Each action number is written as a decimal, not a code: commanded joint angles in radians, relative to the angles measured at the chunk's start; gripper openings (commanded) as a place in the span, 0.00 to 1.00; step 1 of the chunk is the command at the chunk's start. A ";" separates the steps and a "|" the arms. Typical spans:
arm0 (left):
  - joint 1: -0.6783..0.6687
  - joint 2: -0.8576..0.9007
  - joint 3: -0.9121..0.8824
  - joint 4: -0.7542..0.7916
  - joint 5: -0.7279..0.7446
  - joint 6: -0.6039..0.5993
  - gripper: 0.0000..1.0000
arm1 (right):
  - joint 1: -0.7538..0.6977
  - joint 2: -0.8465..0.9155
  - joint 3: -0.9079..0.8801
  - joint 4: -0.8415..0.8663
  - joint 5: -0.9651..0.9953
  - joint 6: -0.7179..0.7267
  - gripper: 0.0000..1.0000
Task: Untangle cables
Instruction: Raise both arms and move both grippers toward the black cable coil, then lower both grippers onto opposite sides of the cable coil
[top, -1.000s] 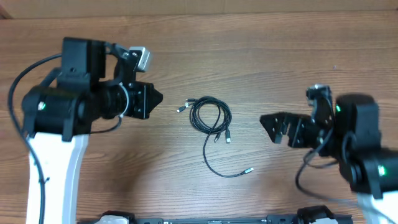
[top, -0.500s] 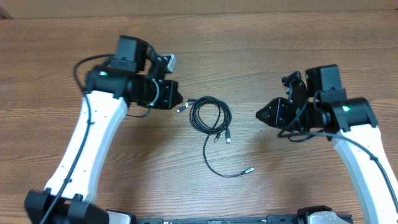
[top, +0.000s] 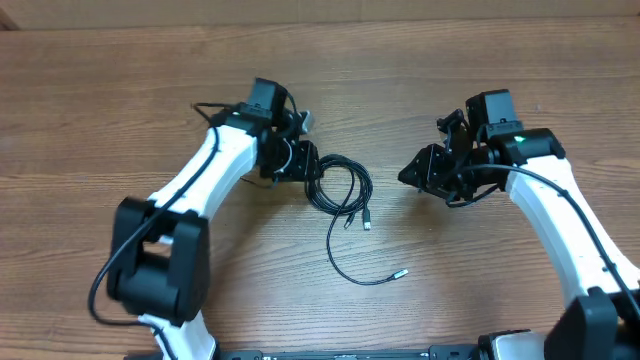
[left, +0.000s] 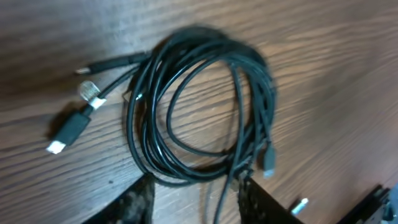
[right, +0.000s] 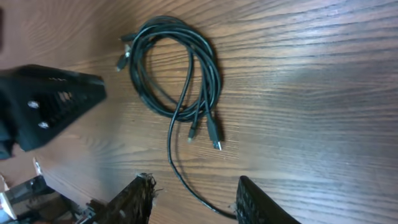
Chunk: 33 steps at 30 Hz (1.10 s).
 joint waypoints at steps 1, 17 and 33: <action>-0.008 0.044 -0.005 0.013 -0.033 -0.006 0.38 | 0.035 0.027 0.019 0.021 -0.002 0.015 0.46; -0.021 0.111 -0.005 0.075 -0.095 -0.003 0.36 | 0.275 0.181 0.019 0.179 0.399 0.304 0.51; -0.026 0.111 -0.005 0.071 -0.126 -0.002 0.37 | 0.301 0.327 0.019 0.293 0.360 0.440 0.60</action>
